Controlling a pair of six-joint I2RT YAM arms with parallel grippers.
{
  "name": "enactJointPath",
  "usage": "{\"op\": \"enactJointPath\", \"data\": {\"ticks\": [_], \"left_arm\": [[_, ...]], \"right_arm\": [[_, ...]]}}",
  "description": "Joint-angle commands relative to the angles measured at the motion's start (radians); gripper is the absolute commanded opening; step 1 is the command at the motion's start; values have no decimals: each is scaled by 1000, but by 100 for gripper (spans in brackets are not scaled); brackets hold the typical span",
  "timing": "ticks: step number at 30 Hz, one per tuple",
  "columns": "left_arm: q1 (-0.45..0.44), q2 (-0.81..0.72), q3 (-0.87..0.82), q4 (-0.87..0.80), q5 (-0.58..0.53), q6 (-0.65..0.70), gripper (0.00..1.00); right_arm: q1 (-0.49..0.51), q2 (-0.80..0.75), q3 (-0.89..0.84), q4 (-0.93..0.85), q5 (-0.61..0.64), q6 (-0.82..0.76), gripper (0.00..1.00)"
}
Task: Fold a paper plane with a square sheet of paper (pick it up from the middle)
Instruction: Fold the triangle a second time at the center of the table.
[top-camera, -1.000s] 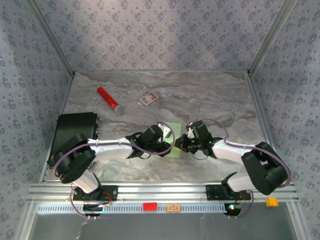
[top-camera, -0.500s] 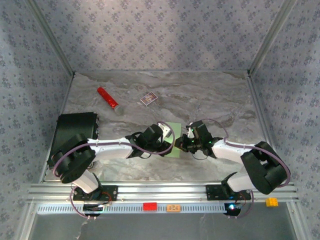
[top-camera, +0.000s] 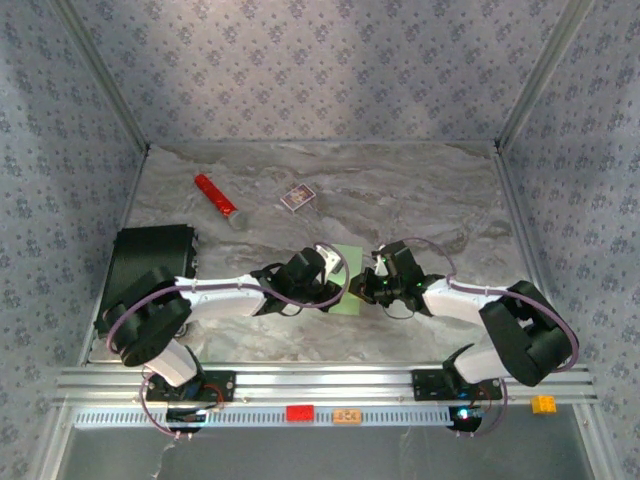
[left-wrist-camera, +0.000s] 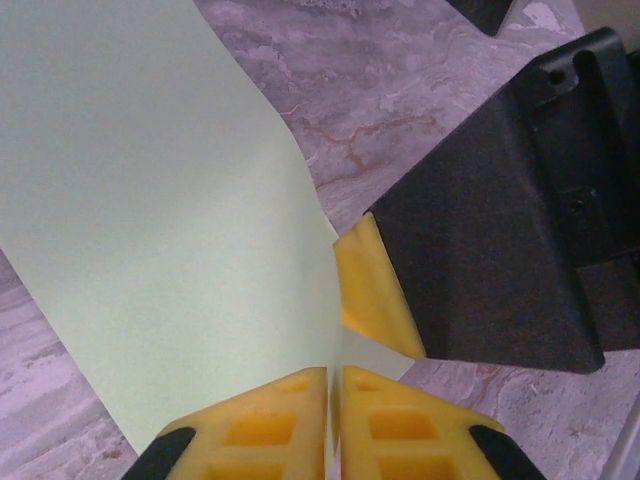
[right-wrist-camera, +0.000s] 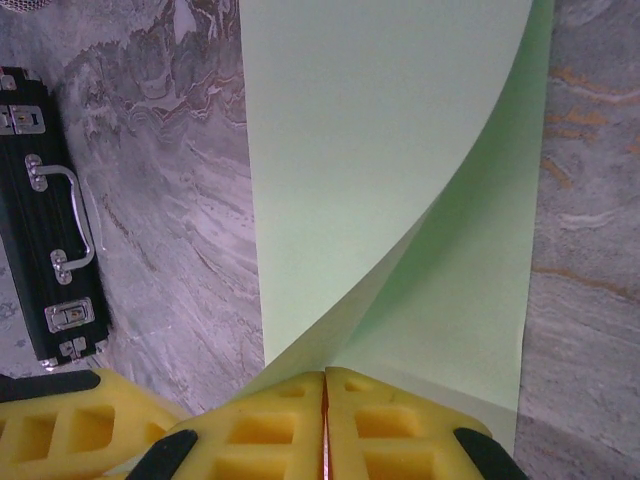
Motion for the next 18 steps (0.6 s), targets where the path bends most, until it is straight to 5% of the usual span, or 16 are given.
{"op": "enactJointPath", "data": {"ticks": [1, 18], "left_arm": [[11, 1, 27, 29, 16, 6, 4], [19, 12, 48, 3, 20, -16, 0]], "right_arm": [[5, -12, 9, -35, 7, 1, 11], [51, 35, 57, -274, 106, -118, 9]]}}
